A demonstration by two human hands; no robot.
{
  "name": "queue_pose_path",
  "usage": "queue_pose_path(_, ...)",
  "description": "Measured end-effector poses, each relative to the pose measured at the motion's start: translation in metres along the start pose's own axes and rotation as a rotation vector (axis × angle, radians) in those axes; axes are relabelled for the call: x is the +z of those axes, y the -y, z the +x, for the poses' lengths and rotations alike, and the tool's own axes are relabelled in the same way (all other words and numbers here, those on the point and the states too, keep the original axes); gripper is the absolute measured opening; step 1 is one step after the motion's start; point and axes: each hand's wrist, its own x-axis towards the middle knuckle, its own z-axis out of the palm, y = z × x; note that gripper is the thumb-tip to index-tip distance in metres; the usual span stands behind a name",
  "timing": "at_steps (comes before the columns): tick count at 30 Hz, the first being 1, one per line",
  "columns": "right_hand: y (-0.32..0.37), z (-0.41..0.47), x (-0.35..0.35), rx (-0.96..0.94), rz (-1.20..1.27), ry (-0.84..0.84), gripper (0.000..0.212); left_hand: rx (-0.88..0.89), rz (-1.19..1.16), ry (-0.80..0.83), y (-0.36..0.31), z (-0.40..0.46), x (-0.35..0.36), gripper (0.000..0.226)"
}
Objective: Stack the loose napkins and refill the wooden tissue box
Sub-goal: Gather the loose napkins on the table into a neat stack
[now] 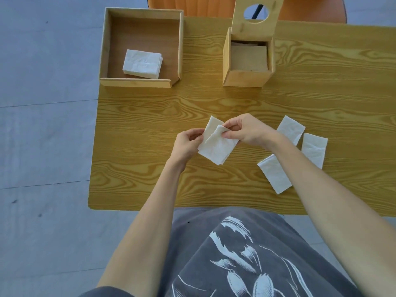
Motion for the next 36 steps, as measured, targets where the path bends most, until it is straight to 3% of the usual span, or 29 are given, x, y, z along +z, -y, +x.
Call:
queue_pose_path(9, -0.008, 0.025, 0.023, -0.047, -0.162, -0.319, 0.023, -0.122, -0.125, 0.03, -0.002, -0.002, 0.006, 0.027)
queue_pose_path(13, -0.016, 0.023, 0.032, -0.028, -0.224, -0.435, 0.024, -0.076, -0.102, 0.033, 0.003, -0.006, 0.014, 0.03)
queue_pose_path(17, -0.029, 0.003, 0.037, -0.07, -0.31, -0.601, 0.033, -0.068, -0.078, -0.035, 0.012, -0.011, 0.028, 0.027)
queue_pose_path(21, -0.059, -0.036, 0.022, -0.004, -0.374, -0.726, 0.026, -0.087, -0.081, -0.032, 0.018, -0.018, 0.038, 0.03)
queue_pose_path(28, -0.104, -0.087, 0.003, 0.245, -0.444, -0.797, 0.037, -0.114, -0.078, 0.008, 0.014, -0.02, 0.049, 0.024)
queue_pose_path(36, -0.12, -0.102, 0.01, 0.441, -0.491, -0.726, 0.06, -0.105, -0.032, 0.077, 0.017, -0.03, 0.063, 0.028)
